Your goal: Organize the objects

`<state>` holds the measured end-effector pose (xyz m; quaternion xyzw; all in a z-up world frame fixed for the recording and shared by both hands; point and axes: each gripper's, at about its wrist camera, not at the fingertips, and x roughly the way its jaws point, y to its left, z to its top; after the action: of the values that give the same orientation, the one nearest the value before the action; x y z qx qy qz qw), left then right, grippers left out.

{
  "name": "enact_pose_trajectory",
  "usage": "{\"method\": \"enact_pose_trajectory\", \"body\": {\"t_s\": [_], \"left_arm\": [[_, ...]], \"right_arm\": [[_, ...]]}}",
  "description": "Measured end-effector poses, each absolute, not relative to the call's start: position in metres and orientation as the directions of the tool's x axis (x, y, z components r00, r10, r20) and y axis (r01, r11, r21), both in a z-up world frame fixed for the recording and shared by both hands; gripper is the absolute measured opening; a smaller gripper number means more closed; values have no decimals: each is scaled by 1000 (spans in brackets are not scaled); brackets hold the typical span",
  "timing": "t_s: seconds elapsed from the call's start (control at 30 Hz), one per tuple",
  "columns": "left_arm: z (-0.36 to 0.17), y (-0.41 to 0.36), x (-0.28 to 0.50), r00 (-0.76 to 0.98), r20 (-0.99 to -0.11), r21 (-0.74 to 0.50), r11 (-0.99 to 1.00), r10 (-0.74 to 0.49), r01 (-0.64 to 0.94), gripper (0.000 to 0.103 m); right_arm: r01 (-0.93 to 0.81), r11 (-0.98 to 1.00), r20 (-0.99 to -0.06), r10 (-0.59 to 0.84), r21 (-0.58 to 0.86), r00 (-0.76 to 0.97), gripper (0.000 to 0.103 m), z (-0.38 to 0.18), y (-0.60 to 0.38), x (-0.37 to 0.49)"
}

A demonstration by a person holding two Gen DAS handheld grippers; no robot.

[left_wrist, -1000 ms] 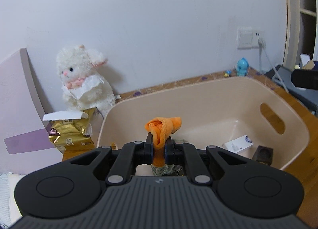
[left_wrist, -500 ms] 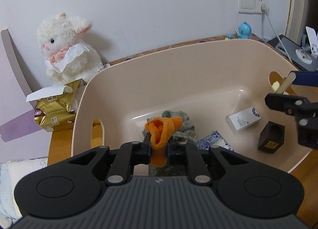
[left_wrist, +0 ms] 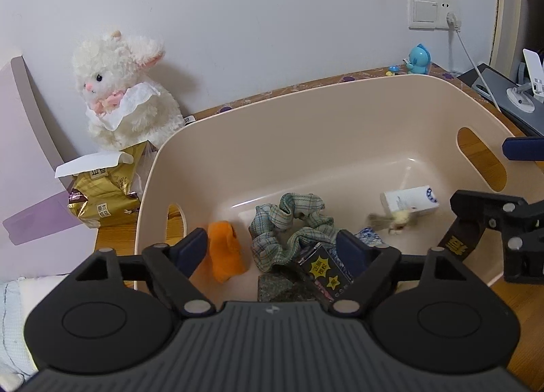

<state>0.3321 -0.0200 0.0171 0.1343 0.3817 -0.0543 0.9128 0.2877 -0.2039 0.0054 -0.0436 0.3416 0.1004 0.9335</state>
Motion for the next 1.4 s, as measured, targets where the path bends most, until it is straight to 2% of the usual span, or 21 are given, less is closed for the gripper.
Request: {"method": "enact_pose_trajectory", "body": {"t_s": [0.13, 0.6, 0.67, 0.73, 1.4], "left_arm": [[19, -21, 329, 707, -707, 205, 960, 8, 194, 88], [51, -3, 293, 765, -644, 172, 977, 14, 128, 88], [58, -1, 283, 778, -629, 172, 978, 14, 121, 88], [64, 0, 272, 787, -616, 174, 978, 14, 119, 88], [88, 4, 167, 836, -548, 143, 986, 8, 84, 88]], "right_arm": [[-215, 976, -638, 144, -34, 756, 91, 9, -201, 282], [-204, 979, -553, 179, 18, 813, 93, 44, -204, 244], [-198, 980, -538, 175, 14, 825, 99, 51, -202, 233], [-193, 981, -528, 173, 18, 832, 100, 57, -202, 223], [-182, 983, -502, 161, 8, 850, 103, 85, -208, 133]]}}
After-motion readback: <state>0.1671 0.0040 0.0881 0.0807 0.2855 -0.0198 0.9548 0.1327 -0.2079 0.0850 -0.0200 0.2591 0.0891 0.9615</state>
